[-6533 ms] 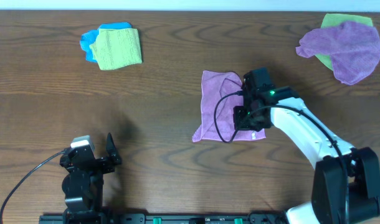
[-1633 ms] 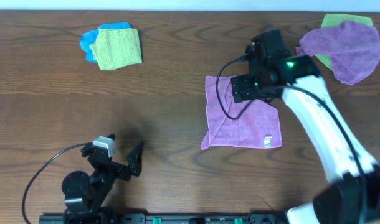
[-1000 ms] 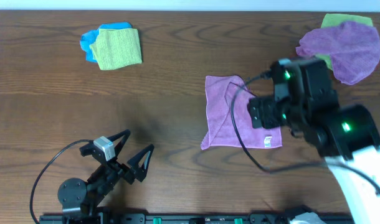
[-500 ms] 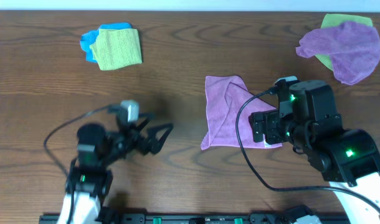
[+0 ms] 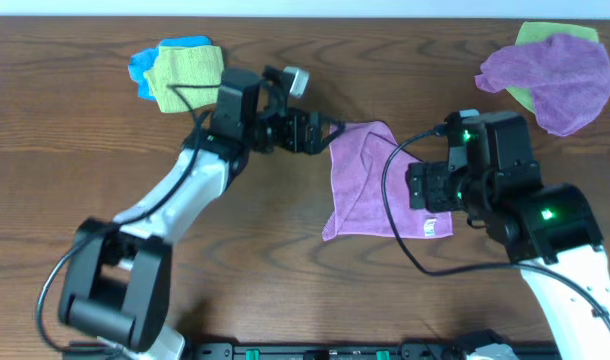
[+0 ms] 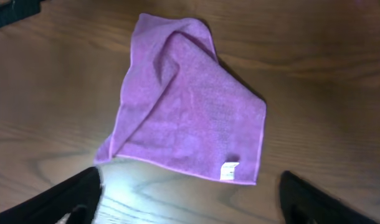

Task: Fold the cloth
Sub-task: 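Reach the left gripper to the pink cloth's top-left corner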

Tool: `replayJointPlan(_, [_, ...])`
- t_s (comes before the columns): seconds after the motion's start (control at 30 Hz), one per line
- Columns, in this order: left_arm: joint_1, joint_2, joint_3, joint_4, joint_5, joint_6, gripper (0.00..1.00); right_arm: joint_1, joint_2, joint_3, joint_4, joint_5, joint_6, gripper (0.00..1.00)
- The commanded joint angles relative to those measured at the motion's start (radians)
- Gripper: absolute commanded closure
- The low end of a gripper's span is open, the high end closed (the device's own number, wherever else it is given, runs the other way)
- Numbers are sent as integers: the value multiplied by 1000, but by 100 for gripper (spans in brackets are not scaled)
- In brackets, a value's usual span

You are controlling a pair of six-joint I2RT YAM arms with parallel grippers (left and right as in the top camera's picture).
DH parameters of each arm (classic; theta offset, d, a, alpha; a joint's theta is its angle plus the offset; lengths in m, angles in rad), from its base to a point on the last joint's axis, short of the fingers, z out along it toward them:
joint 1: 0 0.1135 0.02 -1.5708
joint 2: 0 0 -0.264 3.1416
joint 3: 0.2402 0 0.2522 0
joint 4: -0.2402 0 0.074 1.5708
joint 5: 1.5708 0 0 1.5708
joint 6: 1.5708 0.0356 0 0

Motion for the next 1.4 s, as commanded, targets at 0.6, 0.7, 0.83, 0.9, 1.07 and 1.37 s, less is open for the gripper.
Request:
replayJointPlan(0.6, [0, 306, 349, -187, 63, 89, 33, -39, 50, -1, 40, 11, 84, 52])
replayJointPlan(0.7, [0, 312, 360, -193, 56, 84, 34, -39, 66, -1, 52, 11, 83, 49])
replayJointPlan(0.83, [7, 311, 360, -249, 61, 64, 35, -39, 68, -1, 55, 39, 82, 40])
replayJointPlan(0.9, [11, 311, 360, -268, 61, 31, 38, -39, 68, -1, 51, 44, 82, 34])
replayJointPlan(1.07, [13, 311, 360, -271, 67, -80, 47, -39, 68, -1, 50, 44, 82, 36])
replayJointPlan(1.37, [-73, 311, 370, -290, -183, 52, 86, -39, 68, -1, 46, 46, 58, 42])
